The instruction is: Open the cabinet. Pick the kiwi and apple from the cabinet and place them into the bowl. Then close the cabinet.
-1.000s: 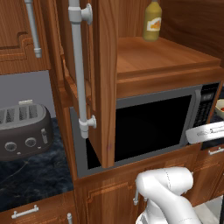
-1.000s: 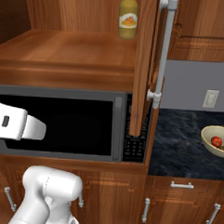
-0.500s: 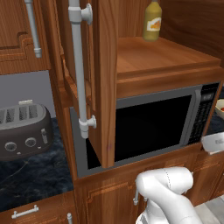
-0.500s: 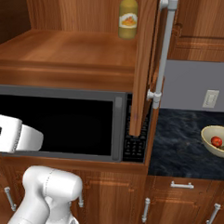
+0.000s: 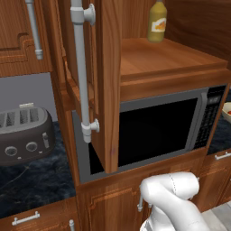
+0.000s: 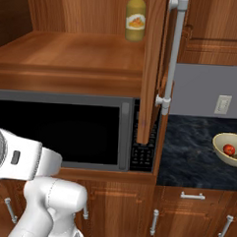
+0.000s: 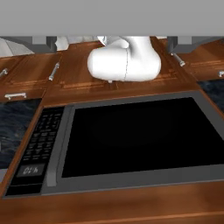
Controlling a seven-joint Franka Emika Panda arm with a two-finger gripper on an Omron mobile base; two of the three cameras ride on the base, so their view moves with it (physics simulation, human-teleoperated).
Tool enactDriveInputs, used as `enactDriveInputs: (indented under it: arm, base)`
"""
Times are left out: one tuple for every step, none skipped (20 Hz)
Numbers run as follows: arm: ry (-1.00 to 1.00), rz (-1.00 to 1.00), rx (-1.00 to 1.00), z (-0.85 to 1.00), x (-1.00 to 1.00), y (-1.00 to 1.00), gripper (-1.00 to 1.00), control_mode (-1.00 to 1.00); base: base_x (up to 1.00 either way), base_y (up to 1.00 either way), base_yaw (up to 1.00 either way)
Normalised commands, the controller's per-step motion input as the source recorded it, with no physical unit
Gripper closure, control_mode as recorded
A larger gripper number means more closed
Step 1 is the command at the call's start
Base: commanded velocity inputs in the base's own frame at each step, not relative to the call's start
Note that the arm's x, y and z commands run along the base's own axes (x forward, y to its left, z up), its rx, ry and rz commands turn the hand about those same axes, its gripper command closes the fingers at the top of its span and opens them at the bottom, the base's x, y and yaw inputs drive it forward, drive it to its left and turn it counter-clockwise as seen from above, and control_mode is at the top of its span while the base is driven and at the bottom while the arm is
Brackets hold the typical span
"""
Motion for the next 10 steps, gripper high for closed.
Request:
enactDriveInputs:
  arm:
    - [-0.01, 0.0, 0.01, 0.0, -0.08, -0.29, -1.0, -1.0]
    - [-0.03, 0.0, 0.0, 0.0, -0.04, -0.24, -1.0, -1.0]
    - [-0.04, 0.0, 0.0, 0.0, 0.0, -0.26, -1.0, -1.0]
    - [-0.02, 0.0, 0.01, 0.0, 0.0, -0.26, -1.0, -1.0]
    - [-0.04, 0.0, 0.01, 0.0, 0.0, -0.24, -1.0, -1.0]
    - [-0.04, 0.0, 0.02, 0.0, 0.0, -0.26, -1.0, -1.0]
    - [-0.04, 0.0, 0.03, 0.0, 0.0, -0.29, -1.0, -1.0]
    - [-0.04, 0.0, 0.03, 0.02, 0.0, -0.31, -1.0, -1.0]
    - [-0.04, 0.0, 0.05, 0.03, 0.0, -0.35, -1.0, -1.0]
    - [-0.04, 0.0, 0.05, 0.04, 0.0, -0.39, -1.0, -1.0]
  base:
    - [0.0, 0.0, 0.0]
    - [0.0, 0.0, 0.0]
    - [0.0, 0.0, 0.0]
    - [0.0, 0.0, 0.0]
    - [0.0, 0.0, 0.0]
    - [0.0, 0.0, 0.0]
    - [0.0, 0.0, 0.0]
    - [0.0, 0.0, 0.0]
    - [0.0, 0.0, 0.0]
    - [0.0, 0.0, 0.0]
